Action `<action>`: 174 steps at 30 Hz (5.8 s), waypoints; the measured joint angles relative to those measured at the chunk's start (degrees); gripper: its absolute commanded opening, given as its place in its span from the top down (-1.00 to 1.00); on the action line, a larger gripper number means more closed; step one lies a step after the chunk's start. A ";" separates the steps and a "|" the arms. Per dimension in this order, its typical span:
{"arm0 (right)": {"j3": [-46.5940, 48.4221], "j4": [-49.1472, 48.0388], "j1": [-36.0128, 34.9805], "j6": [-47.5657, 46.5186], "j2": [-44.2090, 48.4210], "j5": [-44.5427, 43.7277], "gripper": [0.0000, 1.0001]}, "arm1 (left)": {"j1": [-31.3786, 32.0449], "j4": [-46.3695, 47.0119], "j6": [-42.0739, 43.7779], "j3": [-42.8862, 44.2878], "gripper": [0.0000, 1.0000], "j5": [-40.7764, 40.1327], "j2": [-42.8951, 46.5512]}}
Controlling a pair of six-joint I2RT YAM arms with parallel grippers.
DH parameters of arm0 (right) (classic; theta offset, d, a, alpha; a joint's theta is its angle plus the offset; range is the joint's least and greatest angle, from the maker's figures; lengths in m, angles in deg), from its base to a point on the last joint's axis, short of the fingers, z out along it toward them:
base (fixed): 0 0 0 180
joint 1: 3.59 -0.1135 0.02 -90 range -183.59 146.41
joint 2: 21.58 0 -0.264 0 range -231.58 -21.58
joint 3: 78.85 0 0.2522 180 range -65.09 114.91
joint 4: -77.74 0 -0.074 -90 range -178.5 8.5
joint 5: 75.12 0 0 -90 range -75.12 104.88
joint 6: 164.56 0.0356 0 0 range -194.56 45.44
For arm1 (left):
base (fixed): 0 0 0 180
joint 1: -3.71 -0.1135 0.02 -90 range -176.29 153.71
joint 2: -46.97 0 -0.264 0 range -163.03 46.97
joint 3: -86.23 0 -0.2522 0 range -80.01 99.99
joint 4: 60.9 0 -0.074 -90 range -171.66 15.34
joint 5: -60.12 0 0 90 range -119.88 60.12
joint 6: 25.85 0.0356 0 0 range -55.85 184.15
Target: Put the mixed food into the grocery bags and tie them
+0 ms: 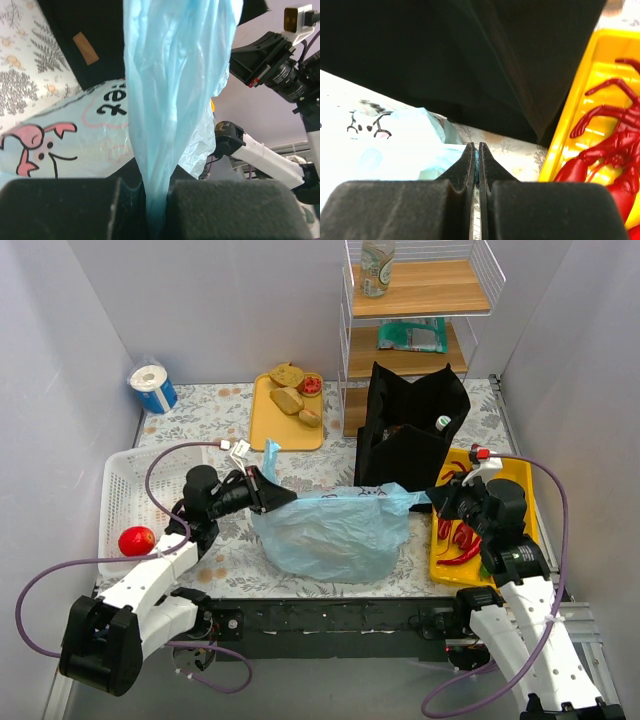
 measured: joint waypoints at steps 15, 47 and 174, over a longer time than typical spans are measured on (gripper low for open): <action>2.95 -5.86 1.51 -9.07 1.36 -0.42 0.97 | 8.52 -10.91 11.04 12.48 1.00 -5.66 -9.18; 13.94 -15.45 -23.06 -22.10 -20.55 29.64 0.97 | 22.29 -38.10 39.28 45.16 0.32 7.23 -34.77; 24.13 -22.77 -32.57 2.51 -35.65 18.69 0.97 | 22.64 -17.59 34.38 20.59 0.28 2.80 -13.46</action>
